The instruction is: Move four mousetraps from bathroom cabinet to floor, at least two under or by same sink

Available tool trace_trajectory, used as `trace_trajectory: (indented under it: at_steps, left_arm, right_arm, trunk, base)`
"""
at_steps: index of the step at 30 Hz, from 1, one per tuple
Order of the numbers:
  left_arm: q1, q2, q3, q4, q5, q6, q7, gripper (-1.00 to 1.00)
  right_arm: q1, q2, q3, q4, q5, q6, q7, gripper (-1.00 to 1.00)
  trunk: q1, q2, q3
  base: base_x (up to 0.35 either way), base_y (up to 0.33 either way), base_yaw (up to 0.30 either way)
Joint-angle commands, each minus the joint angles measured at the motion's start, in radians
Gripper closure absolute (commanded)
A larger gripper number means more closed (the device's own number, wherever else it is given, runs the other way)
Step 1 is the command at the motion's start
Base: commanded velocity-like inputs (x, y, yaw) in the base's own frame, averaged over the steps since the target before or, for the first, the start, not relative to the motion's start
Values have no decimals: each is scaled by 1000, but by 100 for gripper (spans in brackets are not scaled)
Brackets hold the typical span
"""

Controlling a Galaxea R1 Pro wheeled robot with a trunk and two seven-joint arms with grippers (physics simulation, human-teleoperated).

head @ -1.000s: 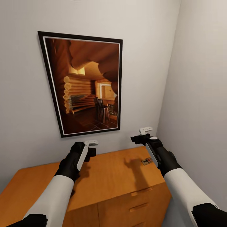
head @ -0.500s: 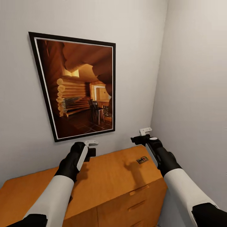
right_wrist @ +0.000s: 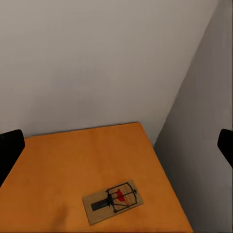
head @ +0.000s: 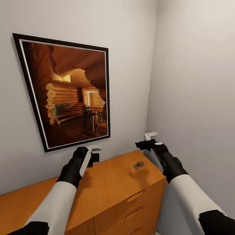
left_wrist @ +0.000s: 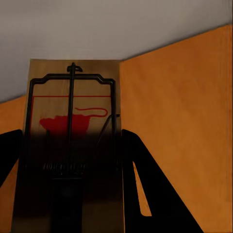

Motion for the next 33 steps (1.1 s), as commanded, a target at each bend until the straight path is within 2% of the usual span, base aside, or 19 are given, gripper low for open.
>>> trace_trajectory:
  at_steps: [1,10,15,21,24,26,28,29,30,33]
  left_arm:
    - [0,-1,2,-1,5,4,6,100]
    - [0,-1,2,-1,5,4,6,100]
    - [0,-1,2,-1,5,4,6,100]
    - [0,-1,2,-1,6,4,6,100]
    - [0,-1,2,-1,6,4,6,100]
    - [0,-1,2,-1,6,4,6,100]
    - [0,-1,2,-1,6,4,6,100]
    - [0,-1,2,-1,6,4,6,100]
    - [0,-1,2,-1,6,4,6,100]
    - [0,-1,2,-1,7,4,6,100]
  right_arm:
    - [0,0,0,-1,1,5,2,-100]
    - [0,0,1,-1,-1,5,3,-100]
    - [0,0,-2,4,-4,8,1,-100]
    - [0,0,-24,50,-41,14,-16,-100]
    - [0,1,-79,86,-91,15,-37,-100]
    - [0,5,-158,140,-170,14,-79,-100]
    - [0,9,-235,191,-254,9,-166,-100]
    - [0,10,-251,199,-274,8,-195,-100]
    - [0,12,-273,211,-310,6,-257,-100]
    - [0,16,-297,223,-365,3,-386,-100]
  trunk:
    - [0,-1,1]
    - [0,-1,12]
    - [0,-1,14]
    - [0,-1,15]
    - [0,-1,15]
    - [0,-1,15]
    - [0,-1,15]
    - [0,-1,15]
    - [0,-1,15]
    - [0,-1,15]
  base:
    - [0,1,-214]
    - [0,0,-212]
    - [0,0,-85]
    - [0,0,-15]
    - [0,0,-3]
    - [0,0,-1]
    - [0,0,0]
    - [0,0,0]
    - [0,0,0]
    - [0,0,0]
